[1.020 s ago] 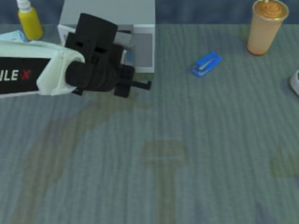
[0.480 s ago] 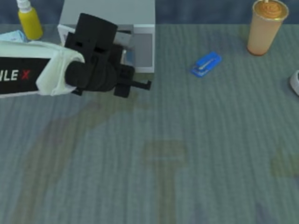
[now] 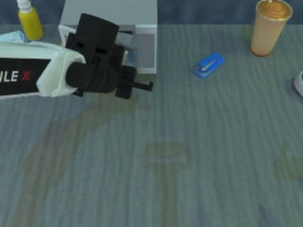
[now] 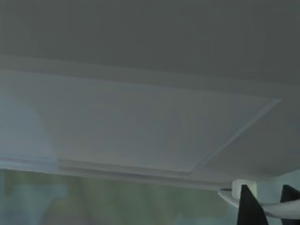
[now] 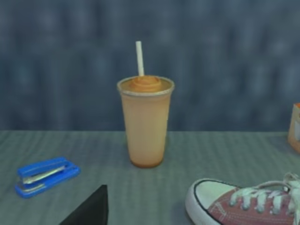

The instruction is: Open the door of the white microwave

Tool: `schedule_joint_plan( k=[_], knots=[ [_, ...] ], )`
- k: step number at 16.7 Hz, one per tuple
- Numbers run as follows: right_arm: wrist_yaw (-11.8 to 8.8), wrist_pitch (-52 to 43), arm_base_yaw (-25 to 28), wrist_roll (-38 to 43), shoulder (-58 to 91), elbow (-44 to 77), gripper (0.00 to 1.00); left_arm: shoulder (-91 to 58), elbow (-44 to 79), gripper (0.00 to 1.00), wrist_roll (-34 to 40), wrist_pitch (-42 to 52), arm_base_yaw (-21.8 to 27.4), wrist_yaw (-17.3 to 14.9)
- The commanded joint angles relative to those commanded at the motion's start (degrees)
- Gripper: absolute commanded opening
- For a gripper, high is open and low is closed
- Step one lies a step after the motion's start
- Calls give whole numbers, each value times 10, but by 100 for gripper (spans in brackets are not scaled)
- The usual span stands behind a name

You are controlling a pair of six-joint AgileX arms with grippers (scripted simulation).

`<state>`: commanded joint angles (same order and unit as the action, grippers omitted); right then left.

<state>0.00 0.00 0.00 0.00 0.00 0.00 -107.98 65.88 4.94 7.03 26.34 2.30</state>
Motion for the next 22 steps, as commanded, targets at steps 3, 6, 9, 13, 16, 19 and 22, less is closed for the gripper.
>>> schedule_joint_plan(
  k=[3,6,9,13,16,19,22],
  knots=[
    [0,0,0,0,0,0,100,1,-3,0,-2,0,2,-8],
    [0,0,0,0,0,0,100,10,-12,0,-18,-4,-6,-19],
    [0,0,0,0,0,0,100,17,-22,0,-34,-6,-12,-29],
    [0,0,0,0,0,0,100,17,-23,0,-35,-6,-13,-30],
    [0,0,0,0,0,0,100,17,-23,0,-35,-6,-13,-30],
    [0,0,0,0,0,0,100,17,-23,0,-35,-6,-13,-30],
    [0,0,0,0,0,0,100,17,-23,0,-35,-6,-13,-30]
  ],
)
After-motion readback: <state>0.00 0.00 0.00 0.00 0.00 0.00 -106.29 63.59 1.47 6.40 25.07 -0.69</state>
